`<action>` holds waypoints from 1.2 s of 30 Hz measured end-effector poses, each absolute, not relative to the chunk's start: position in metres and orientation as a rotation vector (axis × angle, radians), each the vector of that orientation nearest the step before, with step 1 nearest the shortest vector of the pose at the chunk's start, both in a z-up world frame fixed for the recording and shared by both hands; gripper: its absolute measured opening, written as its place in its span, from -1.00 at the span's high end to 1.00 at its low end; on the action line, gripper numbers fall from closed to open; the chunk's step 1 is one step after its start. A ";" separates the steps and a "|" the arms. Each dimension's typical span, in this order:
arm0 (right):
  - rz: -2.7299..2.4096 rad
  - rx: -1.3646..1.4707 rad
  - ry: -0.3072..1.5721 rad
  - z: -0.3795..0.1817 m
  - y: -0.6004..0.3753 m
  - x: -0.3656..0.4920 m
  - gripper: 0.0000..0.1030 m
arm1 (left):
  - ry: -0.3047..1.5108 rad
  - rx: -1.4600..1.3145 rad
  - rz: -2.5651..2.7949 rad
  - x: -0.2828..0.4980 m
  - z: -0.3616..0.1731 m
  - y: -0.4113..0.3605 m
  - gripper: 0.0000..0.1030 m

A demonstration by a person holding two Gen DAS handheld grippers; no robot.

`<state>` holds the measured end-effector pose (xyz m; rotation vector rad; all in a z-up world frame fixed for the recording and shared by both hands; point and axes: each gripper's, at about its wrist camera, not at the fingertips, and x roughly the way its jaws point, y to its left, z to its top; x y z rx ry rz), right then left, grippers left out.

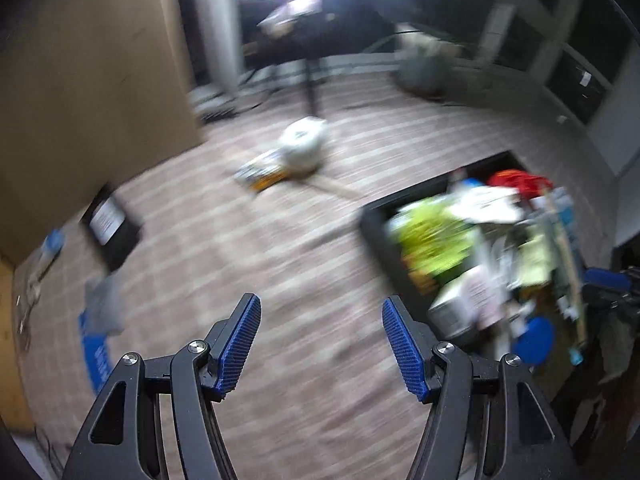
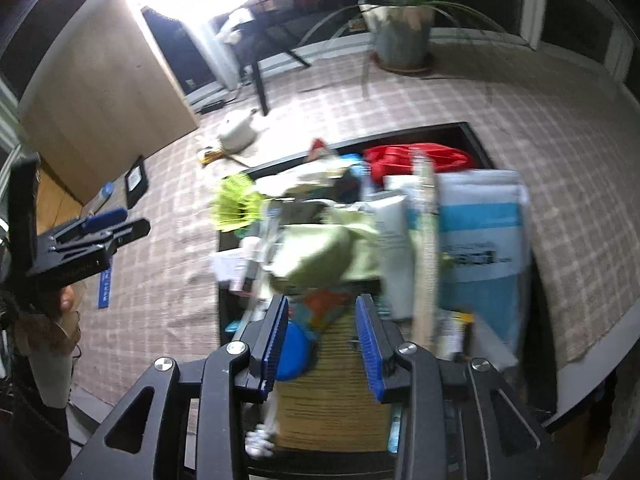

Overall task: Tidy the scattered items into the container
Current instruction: 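Reach the left tool to the blue printed card and close on it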

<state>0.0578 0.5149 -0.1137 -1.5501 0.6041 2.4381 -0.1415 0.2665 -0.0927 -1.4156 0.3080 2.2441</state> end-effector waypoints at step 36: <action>2.541 -1.769 0.640 -0.140 0.357 -0.041 0.17 | 0.185 -2.058 2.391 -0.220 -0.210 0.020 -0.33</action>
